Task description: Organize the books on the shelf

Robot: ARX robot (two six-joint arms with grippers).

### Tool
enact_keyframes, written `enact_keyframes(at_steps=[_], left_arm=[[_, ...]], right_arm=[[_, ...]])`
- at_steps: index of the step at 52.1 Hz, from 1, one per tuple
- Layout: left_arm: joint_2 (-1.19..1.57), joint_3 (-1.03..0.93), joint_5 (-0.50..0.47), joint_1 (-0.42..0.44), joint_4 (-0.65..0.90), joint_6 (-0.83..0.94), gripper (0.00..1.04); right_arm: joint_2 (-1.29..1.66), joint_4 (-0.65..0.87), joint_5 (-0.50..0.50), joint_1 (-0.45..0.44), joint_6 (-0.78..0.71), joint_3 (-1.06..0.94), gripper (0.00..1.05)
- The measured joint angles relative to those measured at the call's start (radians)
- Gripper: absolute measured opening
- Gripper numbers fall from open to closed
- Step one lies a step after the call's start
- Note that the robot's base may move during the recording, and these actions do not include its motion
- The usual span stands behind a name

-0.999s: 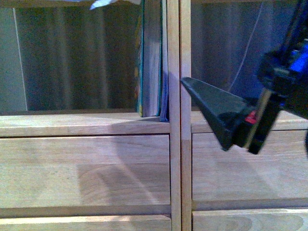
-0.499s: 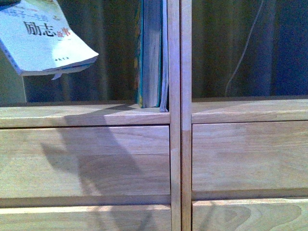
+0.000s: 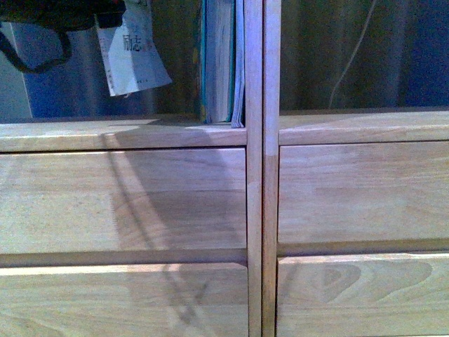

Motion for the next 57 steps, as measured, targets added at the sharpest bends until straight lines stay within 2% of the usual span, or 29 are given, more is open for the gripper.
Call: enact_keyframes(at_steps=[10, 28, 39, 40, 57], left_arm=[[0.101, 0.113, -0.029, -0.043, -0.039, 0.053, 0.07], [0.239, 0.264, -0.137, -0.11, -0.134, 0.176, 0.07], [0.231, 0.252, -0.16, -0.117, -0.117, 0.195, 0.41], [0.22, 0.232, -0.163, -0.118, -0.11, 0.192, 0.46], [0.006, -0.035, -0.177, -0.116, -0.01, 0.093, 0.9]], right_arm=[[0.0, 0.0, 0.0, 0.0, -0.001, 0.0, 0.98], [0.0, 0.0, 0.0, -0.001, -0.003, 0.0, 0.98], [0.0, 0.0, 0.0, -0.001, -0.003, 0.0, 0.98], [0.0, 0.0, 0.0, -0.001, -0.003, 0.0, 0.98], [0.0, 0.0, 0.0, -0.001, -0.003, 0.0, 0.98]])
